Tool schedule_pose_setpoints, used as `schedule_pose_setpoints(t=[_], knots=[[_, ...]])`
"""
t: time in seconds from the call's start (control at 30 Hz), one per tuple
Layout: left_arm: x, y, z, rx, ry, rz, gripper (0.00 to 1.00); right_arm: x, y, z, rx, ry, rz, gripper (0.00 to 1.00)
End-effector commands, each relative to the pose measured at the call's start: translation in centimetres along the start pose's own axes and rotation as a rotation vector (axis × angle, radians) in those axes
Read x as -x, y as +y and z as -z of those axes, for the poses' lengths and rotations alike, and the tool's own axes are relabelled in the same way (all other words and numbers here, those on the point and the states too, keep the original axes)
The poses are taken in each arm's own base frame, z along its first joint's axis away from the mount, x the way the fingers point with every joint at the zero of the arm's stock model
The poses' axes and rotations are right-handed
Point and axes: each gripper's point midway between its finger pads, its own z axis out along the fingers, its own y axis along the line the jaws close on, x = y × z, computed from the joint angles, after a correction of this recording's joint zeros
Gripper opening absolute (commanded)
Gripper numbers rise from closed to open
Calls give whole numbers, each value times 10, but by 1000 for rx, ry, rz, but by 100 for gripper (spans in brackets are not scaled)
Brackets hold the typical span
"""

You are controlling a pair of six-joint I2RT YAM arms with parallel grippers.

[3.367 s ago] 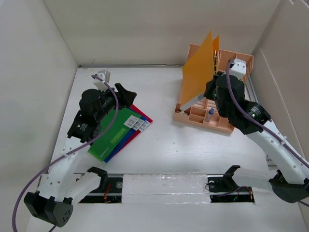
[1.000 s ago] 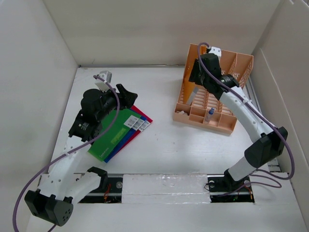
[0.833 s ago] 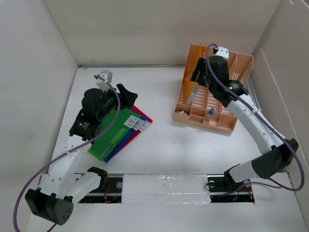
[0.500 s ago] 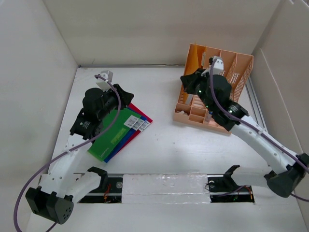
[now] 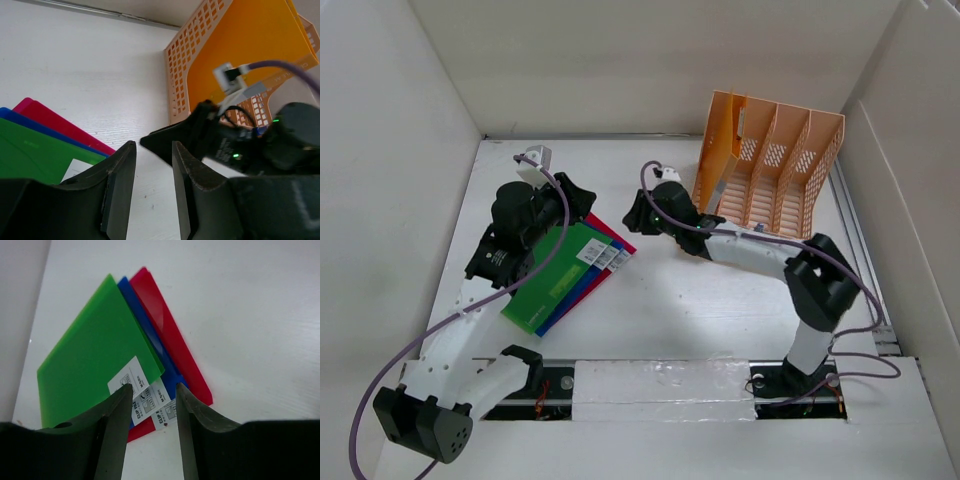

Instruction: Organize the desk

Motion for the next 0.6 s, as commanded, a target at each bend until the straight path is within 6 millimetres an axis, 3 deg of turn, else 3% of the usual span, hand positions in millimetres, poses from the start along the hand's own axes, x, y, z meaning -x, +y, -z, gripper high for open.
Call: schedule_pose_setpoints(t=[0.0, 0.03, 0.13, 0.37, 0.57], knots=[[13, -4, 3, -11, -49, -10, 31, -6, 40, -22, 117, -6, -47, 45], [12, -4, 2, -15, -45, -12, 31, -19, 31, -36, 94, 14, -61, 45], [14, -4, 2, -17, -54, -13, 32, -38, 29, -50, 76, 37, -72, 45], [11, -4, -3, -19, -31, -12, 33, -49, 27, -70, 54, 48, -73, 46], [14, -4, 1, -16, -49, -18, 34, -52, 28, -75, 43, 47, -67, 43]])
